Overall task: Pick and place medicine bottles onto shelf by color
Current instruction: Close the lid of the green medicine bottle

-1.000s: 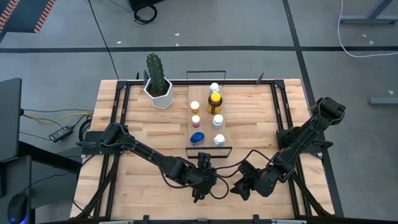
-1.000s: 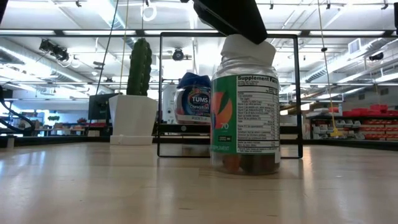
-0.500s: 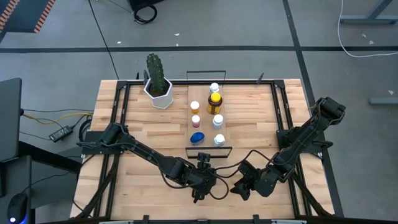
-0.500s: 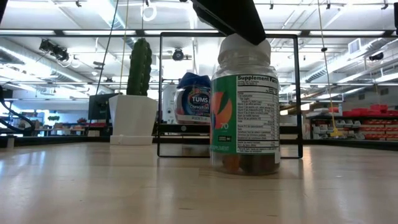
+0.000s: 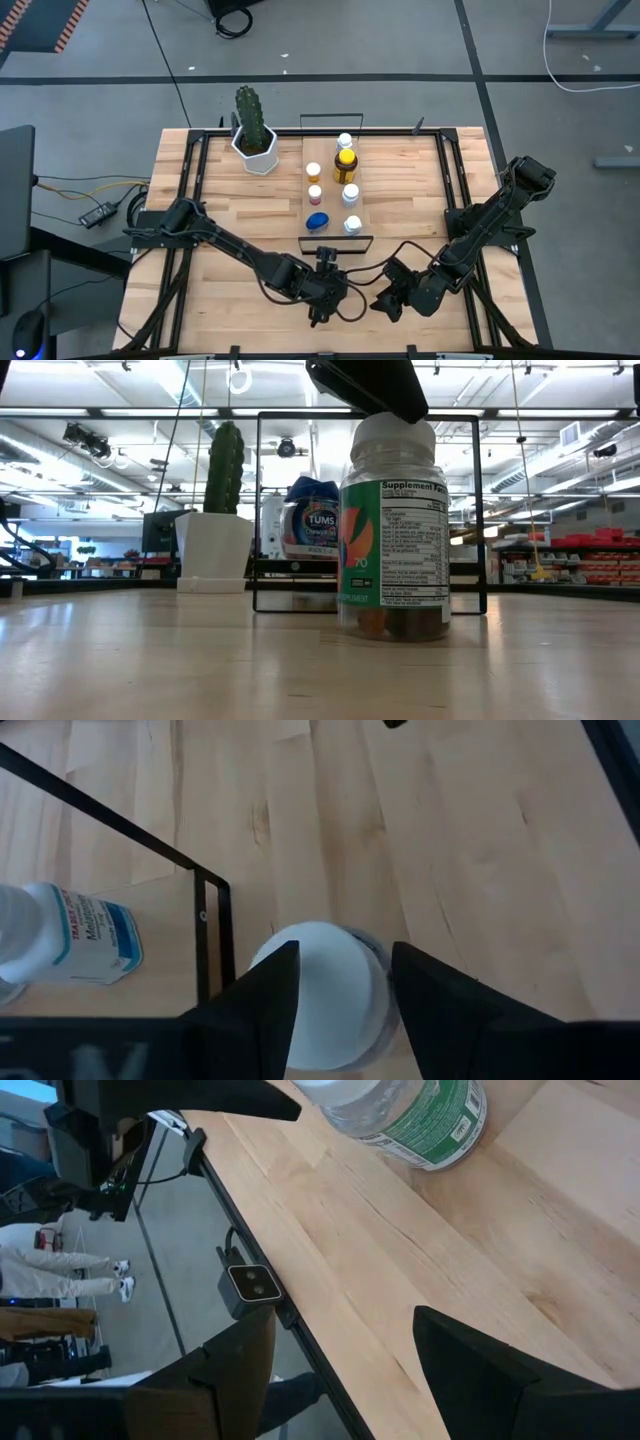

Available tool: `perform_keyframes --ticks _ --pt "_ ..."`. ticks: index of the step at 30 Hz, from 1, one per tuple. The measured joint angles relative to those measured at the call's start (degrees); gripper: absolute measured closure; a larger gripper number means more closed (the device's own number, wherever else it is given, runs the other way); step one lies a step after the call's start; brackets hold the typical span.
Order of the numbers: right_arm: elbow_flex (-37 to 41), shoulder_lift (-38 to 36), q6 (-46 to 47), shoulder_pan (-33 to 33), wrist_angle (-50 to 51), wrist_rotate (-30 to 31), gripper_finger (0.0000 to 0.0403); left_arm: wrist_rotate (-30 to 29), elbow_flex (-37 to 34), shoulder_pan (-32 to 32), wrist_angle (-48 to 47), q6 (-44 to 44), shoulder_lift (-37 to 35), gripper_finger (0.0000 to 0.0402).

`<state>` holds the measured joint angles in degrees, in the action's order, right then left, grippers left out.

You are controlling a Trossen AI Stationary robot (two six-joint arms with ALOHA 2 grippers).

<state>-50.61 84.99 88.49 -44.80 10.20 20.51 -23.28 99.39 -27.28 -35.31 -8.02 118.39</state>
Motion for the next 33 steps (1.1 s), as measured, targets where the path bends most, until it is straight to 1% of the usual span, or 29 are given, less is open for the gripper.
perform_keyframes --ticks 11,16,22,28,33 --pt "0.0 0.0 -0.04 0.0 0.41 0.02 0.0158 0.04 -0.04 -1.28 -0.65 -3.08 -0.79 0.0237" --pt "0.0 0.0 -0.17 0.0 0.45 0.04 0.0158 0.19 -0.04 -1.3 -1.81 -5.13 -0.72 0.0243" --pt "0.0 0.0 -0.17 0.0 0.46 0.04 0.0158 0.17 -0.02 -1.3 -2.11 -5.63 -0.63 0.025" --pt "0.0 0.0 -0.13 0.0 0.45 0.04 0.0158 0.15 -0.02 -1.3 -2.14 -8.62 -0.61 0.0263" --pt "0.0 0.0 -0.15 0.0 0.47 0.04 0.0158 0.1 0.0 -1.28 -2.14 -8.76 -0.59 0.0268"
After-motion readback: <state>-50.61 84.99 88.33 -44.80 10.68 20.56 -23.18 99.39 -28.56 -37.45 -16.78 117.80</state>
